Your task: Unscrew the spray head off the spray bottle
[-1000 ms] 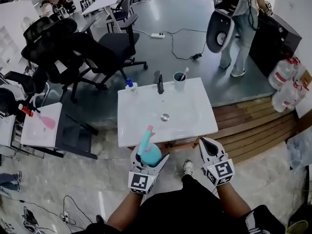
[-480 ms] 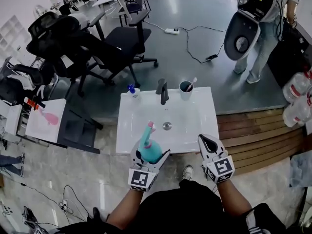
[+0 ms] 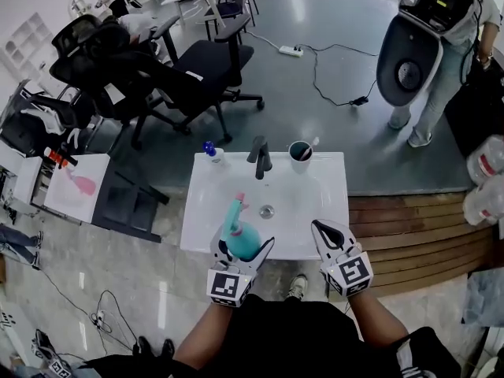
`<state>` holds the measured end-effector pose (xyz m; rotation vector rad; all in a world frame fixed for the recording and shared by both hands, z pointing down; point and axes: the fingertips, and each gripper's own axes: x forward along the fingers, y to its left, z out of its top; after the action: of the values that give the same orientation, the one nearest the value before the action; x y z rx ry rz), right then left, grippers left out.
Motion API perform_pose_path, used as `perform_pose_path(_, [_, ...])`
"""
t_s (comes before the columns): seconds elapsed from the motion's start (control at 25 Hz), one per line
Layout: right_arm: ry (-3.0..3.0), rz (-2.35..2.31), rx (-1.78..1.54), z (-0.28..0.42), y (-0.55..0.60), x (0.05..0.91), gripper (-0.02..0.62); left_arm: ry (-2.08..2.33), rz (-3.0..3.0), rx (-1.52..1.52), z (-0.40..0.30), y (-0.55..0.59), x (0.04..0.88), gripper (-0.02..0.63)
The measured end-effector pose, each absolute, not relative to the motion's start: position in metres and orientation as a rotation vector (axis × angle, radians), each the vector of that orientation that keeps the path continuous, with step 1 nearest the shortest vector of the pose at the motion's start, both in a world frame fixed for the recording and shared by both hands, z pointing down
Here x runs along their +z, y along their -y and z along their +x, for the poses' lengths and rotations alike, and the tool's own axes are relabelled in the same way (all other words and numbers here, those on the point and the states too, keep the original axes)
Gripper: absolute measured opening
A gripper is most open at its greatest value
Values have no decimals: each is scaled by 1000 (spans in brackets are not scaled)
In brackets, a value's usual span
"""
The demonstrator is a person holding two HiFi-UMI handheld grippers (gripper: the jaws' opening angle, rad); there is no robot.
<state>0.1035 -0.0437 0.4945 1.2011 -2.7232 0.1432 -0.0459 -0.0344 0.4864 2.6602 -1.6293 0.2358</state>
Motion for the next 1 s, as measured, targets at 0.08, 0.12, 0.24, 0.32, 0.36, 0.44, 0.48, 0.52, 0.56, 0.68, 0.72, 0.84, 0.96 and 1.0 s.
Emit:
perform_pose_path(0.08, [2732, 1189, 145, 104, 49, 494, 5, 1649, 2658, 234, -46, 40, 483, 463])
perform_pose_path(0.12, [2736, 1185, 148, 103, 52, 495, 5, 1657, 2660, 230, -47, 43, 481, 463])
perform_pose_path(0.24, [2749, 1175, 167, 98, 63, 498, 5, 1670, 2670, 241, -52, 53, 482, 463])
perform_pose_path(0.32, [2756, 1165, 174, 91, 69, 501, 5, 1682, 2665, 250, -60, 59, 484, 463])
perform_pose_path(0.36, [2757, 1161, 171, 88, 72, 501, 5, 1685, 2662, 247, -64, 63, 485, 463])
perform_pose_path(0.44, [2756, 1158, 152, 80, 81, 499, 5, 1677, 2660, 238, -72, 72, 487, 463])
perform_pose_path(0.48, [2756, 1162, 146, 76, 86, 497, 5, 1669, 2663, 239, -75, 76, 488, 463])
perform_pose_path(0.52, [2756, 1171, 144, 72, 90, 494, 5, 1660, 2667, 243, -79, 79, 488, 463])
perform_pose_path(0.56, [2755, 1185, 147, 69, 94, 492, 5, 1648, 2673, 246, -82, 83, 488, 463])
perform_pose_path(0.68, [2752, 1228, 157, 56, 105, 488, 5, 1594, 2690, 235, -93, 92, 495, 463])
perform_pose_path(0.72, [2750, 1242, 158, 52, 108, 488, 5, 1573, 2700, 230, -96, 96, 500, 463])
perform_pose_path(0.84, [2746, 1285, 153, 37, 119, 482, 5, 1533, 2733, 229, -108, 109, 497, 463])
perform_pose_path(0.96, [2732, 1324, 163, 22, 125, 478, 5, 1490, 2758, 225, -121, 120, 492, 463])
perform_pose_path(1.0, [2726, 1335, 165, 17, 125, 477, 5, 1473, 2763, 225, -125, 122, 494, 463])
